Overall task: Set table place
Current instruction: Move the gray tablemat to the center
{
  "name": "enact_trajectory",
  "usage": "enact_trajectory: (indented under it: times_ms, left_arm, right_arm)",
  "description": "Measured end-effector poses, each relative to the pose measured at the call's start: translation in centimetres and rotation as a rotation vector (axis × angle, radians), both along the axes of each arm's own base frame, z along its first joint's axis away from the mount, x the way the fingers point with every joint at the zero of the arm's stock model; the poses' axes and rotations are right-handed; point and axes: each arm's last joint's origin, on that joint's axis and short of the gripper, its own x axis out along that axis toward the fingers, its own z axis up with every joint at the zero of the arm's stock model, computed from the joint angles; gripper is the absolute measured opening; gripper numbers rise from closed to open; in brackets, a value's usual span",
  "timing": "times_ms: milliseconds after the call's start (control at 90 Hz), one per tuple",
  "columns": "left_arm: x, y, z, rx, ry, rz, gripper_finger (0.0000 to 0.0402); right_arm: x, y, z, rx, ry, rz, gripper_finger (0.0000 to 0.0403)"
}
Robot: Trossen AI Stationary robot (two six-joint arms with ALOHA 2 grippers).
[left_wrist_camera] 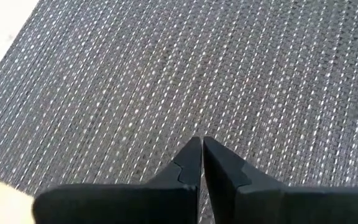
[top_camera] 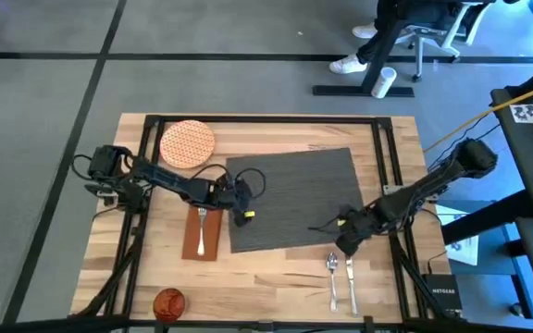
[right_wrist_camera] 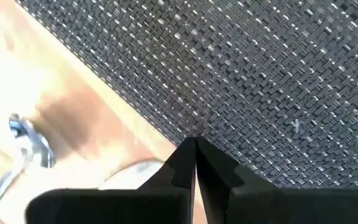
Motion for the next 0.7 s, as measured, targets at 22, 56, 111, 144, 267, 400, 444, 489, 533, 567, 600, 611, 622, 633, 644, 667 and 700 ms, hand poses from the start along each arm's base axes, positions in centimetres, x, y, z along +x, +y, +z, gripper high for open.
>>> enact_trajectory:
  times_ms: [22,56,111,144,267,400,444,489,533,567,600,611,622,633,644,667,700]
  left_arm:
    - [0.0,-0.1,0.0,-0.001,-0.004,-0.001,0.0]
    - [0.0,-0.2,0.0,-0.004,-0.01,-0.002,0.0]
    - [0.0,-0.4,0.0,-0.01,-0.013,0.0,0.0]
    - [0.0,-0.5,0.0,-0.012,-0.013,-0.002,0.0]
    - [0.0,-0.9,0.0,-0.016,-0.015,-0.009,0.0]
    - [-0.1,-1.0,0.0,-0.016,-0.004,-0.013,0.0]
    - [-0.2,-1.0,-0.1,-0.014,0.003,-0.011,0.0]
    - [-0.2,-1.0,-0.1,-0.01,0.009,-0.009,0.0]
    - [-0.2,-0.9,-0.1,-0.005,0.01,-0.006,0.0]
    - [-0.2,-0.9,-0.1,-0.001,0.009,-0.003,0.0]
    - [-0.2,-0.9,-0.1,0.004,0.007,0.0,0.0]
    - [-0.2,-0.9,-0.1,0.004,0.007,0.0,0.0]
    - [-0.2,-0.9,-0.1,0.004,0.005,0.0,0.0]
    - [-0.2,-0.9,-0.1,0.004,0.004,0.0,0.0]
    - [-0.2,-0.9,0.0,0.004,0.002,0.0,0.0]
    - [-0.2,-0.9,0.0,0.004,-0.001,0.0,0.0]
    - [-0.1,-0.9,0.0,0.004,-0.005,0.001,0.0]
  right_arm:
    - [-0.1,0.1,0.0,0.004,0.004,0.0,0.0]
    - [-0.2,0.3,0.0,0.008,0.008,-0.003,0.0]
    - [-0.4,0.6,0.0,0.011,0.013,-0.005,0.0]
    - [-0.5,0.8,0.0,0.011,0.014,-0.006,0.0]
    - [-0.8,1.2,0.0,0.01,0.017,-0.008,0.0]
    - [-0.8,1.3,0.0,0.009,0.003,-0.011,0.0]
    - [-0.7,1.3,0.0,0.008,-0.004,-0.013,0.0]
    - [-0.7,1.3,0.0,-0.001,-0.01,-0.016,0.0]
    - [-0.7,1.3,0.0,-0.012,-0.018,-0.016,0.0]
    - [-0.7,1.2,0.0,-0.023,-0.026,-0.017,0.0]
    - [-0.6,1.2,0.0,-0.033,-0.034,-0.018,0.0]
    - [-0.6,1.2,0.0,-0.036,-0.036,-0.018,0.0]
    - [-0.6,1.2,0.1,-0.039,-0.039,-0.017,0.0]
    - [-0.6,1.2,0.1,-0.044,-0.042,-0.016,0.0]
    - [-0.6,1.2,0.1,-0.048,-0.045,-0.015,0.0]
    - [-0.5,1.2,0.2,-0.055,-0.05,-0.012,0.0]
    - [-0.4,1.3,0.4,-0.061,-0.063,-0.01,0.0]
